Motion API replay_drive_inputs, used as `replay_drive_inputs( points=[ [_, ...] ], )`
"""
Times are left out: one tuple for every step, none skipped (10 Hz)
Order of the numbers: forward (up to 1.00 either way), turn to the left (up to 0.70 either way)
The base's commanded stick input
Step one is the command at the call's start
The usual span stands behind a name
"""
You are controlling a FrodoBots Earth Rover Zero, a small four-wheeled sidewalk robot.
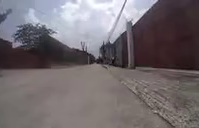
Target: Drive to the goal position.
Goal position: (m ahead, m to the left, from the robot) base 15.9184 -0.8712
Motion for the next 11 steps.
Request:
replay_drive_inputs(
  points=[
    [1.0,0.0],
    [1.0,0.0],
    [1.0,0.0],
    [1.0,0.0],
    [1.0,0.0],
    [1.0,-0.05],
    [1.0,-0.3],
    [1.0,-0.4],
    [1.0,-0.4],
    [1.0,-0.4],
    [1.0,-0.4]
  ],
)
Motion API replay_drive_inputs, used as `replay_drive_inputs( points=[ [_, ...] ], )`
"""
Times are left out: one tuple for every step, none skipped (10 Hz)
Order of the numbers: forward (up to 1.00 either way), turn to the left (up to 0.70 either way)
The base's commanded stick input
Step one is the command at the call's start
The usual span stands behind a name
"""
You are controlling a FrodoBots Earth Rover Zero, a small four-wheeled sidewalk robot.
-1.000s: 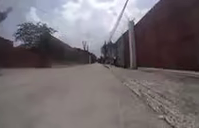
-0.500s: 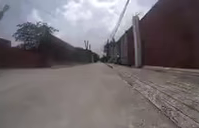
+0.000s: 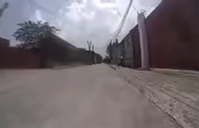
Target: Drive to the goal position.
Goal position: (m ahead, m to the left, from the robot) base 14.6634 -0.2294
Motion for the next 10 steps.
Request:
replay_drive_inputs(
  points=[
    [1.0,-0.17],
    [1.0,-0.05],
    [1.0,0.0],
    [1.0,0.0],
    [1.0,0.0],
    [1.0,0.0],
    [1.0,0.0],
    [1.0,0.0],
    [1.0,0.0],
    [1.0,0.0]
  ],
)
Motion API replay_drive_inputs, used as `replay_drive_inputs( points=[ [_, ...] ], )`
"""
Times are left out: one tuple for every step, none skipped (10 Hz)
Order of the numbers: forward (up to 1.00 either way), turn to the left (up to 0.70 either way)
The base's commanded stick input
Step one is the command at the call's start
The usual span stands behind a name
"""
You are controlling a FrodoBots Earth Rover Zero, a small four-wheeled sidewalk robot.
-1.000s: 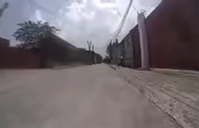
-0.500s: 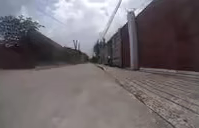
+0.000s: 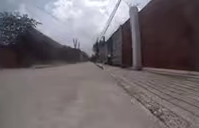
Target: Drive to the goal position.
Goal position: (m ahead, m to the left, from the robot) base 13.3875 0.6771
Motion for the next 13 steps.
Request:
replay_drive_inputs(
  points=[
    [1.0,0.0],
    [1.0,0.0],
    [1.0,0.0],
    [1.0,0.0],
    [1.0,0.0],
    [1.0,0.0],
    [1.0,0.0],
    [1.0,0.0],
    [1.0,0.0],
    [1.0,0.0],
    [1.0,0.0],
    [1.0,0.0],
    [1.0,0.0]
  ],
)
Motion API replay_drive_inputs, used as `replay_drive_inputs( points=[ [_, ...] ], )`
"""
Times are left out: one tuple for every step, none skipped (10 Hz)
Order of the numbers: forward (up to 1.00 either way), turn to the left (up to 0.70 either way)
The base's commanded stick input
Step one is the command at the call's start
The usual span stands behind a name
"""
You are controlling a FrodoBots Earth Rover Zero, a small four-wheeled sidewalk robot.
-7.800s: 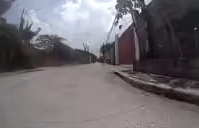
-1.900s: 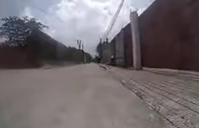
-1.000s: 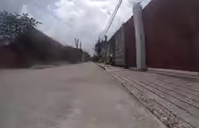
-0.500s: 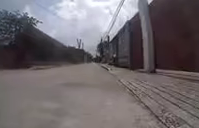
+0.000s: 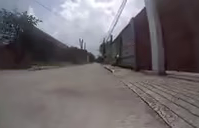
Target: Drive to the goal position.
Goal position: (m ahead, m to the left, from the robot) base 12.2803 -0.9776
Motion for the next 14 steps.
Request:
replay_drive_inputs(
  points=[
    [1.0,0.0],
    [1.0,-0.01],
    [1.0,-0.02],
    [1.0,-0.02],
    [1.0,-0.02],
    [1.0,-0.02],
    [1.0,-0.02],
    [1.0,-0.04],
    [1.0,-0.1],
    [1.0,-0.26],
    [1.0,-0.39],
    [1.0,-0.4],
    [1.0,-0.4],
    [1.0,-0.4]
  ],
)
